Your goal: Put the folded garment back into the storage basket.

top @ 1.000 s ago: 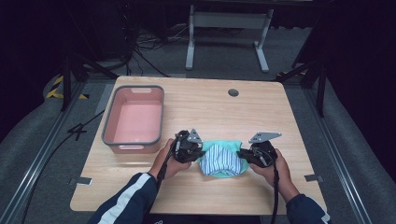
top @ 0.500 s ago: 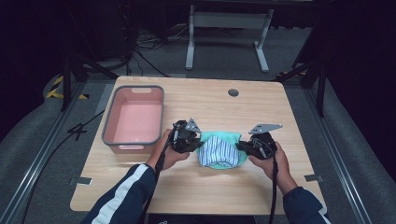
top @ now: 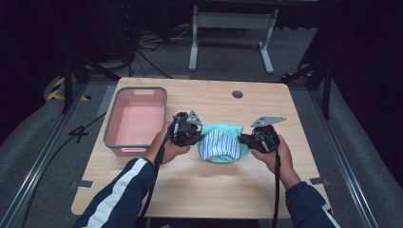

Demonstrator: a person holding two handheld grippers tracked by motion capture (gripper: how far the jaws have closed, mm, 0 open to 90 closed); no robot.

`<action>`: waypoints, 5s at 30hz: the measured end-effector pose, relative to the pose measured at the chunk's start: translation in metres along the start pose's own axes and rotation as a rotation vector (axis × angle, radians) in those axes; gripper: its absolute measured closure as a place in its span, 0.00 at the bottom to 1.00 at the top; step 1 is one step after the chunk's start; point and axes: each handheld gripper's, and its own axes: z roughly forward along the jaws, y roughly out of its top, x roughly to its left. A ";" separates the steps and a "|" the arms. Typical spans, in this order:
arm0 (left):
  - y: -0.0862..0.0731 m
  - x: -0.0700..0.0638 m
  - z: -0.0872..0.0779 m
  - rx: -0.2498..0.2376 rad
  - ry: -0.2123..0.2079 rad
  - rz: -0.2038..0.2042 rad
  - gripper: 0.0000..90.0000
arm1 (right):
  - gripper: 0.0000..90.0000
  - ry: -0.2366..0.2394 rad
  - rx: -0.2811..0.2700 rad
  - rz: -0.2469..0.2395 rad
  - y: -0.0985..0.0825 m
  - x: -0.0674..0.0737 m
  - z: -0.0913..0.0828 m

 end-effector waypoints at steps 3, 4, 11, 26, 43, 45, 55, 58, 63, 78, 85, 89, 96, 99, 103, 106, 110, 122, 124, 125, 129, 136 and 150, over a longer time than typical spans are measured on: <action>0.001 0.005 -0.007 -0.008 0.014 -0.016 0.93 | 0.94 0.002 -0.001 -0.010 0.008 0.003 0.001; 0.002 0.006 -0.009 -0.013 0.018 -0.017 0.93 | 0.94 0.003 0.000 -0.015 0.012 0.004 0.000; 0.002 0.015 -0.026 -0.027 0.043 -0.018 0.93 | 0.94 0.010 -0.021 -0.043 0.034 0.012 -0.003; -0.016 0.034 -0.061 -0.050 0.097 -0.056 0.93 | 0.94 0.057 -0.042 -0.102 0.077 0.033 0.011; -0.031 0.055 -0.099 -0.057 0.151 -0.100 0.93 | 0.94 0.101 -0.075 -0.153 0.113 0.057 0.029; -0.034 0.057 -0.103 -0.050 0.156 -0.103 0.93 | 0.94 0.105 -0.073 -0.165 0.118 0.061 0.033; -0.053 0.070 -0.126 -0.048 0.206 -0.145 0.94 | 0.94 0.150 -0.073 -0.192 0.142 0.086 0.053; -0.059 0.074 -0.131 -0.044 0.217 -0.163 0.94 | 0.94 0.162 -0.071 -0.202 0.147 0.092 0.058; -0.067 0.080 -0.142 -0.044 0.248 -0.189 0.94 | 0.94 0.173 -0.069 -0.225 0.158 0.106 0.067; -0.099 0.099 -0.161 -0.020 0.306 -0.244 0.94 | 0.94 0.219 -0.046 -0.262 0.183 0.143 0.106; -0.117 0.108 -0.163 -0.002 0.327 -0.281 0.93 | 0.94 0.230 -0.029 -0.266 0.187 0.155 0.127; -0.129 0.112 -0.158 0.002 0.334 -0.306 0.93 | 0.94 0.232 -0.018 -0.263 0.187 0.161 0.140; -0.138 0.117 -0.148 0.007 0.365 -0.330 0.93 | 0.94 0.215 0.003 -0.234 0.185 0.163 0.155; -0.138 0.118 -0.143 0.035 0.385 -0.332 0.93 | 0.94 0.206 0.010 -0.237 0.185 0.164 0.161; -0.140 0.122 -0.134 0.040 0.390 -0.347 0.93 | 0.93 0.192 0.024 -0.246 0.184 0.166 0.168; -0.141 0.125 -0.129 0.041 0.389 -0.351 0.93 | 0.93 0.186 0.032 -0.237 0.181 0.163 0.171; -0.140 0.128 -0.120 0.064 0.393 -0.348 0.93 | 0.92 0.183 0.042 -0.238 0.178 0.160 0.176; -0.140 0.131 -0.102 0.116 0.393 -0.323 0.91 | 0.92 0.175 0.067 -0.235 0.166 0.155 0.188; -0.140 0.130 -0.099 0.121 0.404 -0.332 0.87 | 0.90 0.173 0.073 -0.240 0.165 0.155 0.189; -0.141 0.129 -0.099 0.110 0.416 -0.338 0.83 | 0.89 0.169 0.081 -0.241 0.165 0.155 0.190; -0.141 0.127 -0.098 0.095 0.416 -0.331 0.80 | 0.87 0.161 0.081 -0.237 0.163 0.153 0.191; -0.145 0.125 -0.099 0.063 0.406 -0.343 0.78 | 0.83 0.156 0.077 -0.237 0.161 0.150 0.190; -0.138 0.101 -0.109 -0.021 0.398 -0.317 0.73 | 0.71 0.115 0.040 -0.271 0.158 0.144 0.161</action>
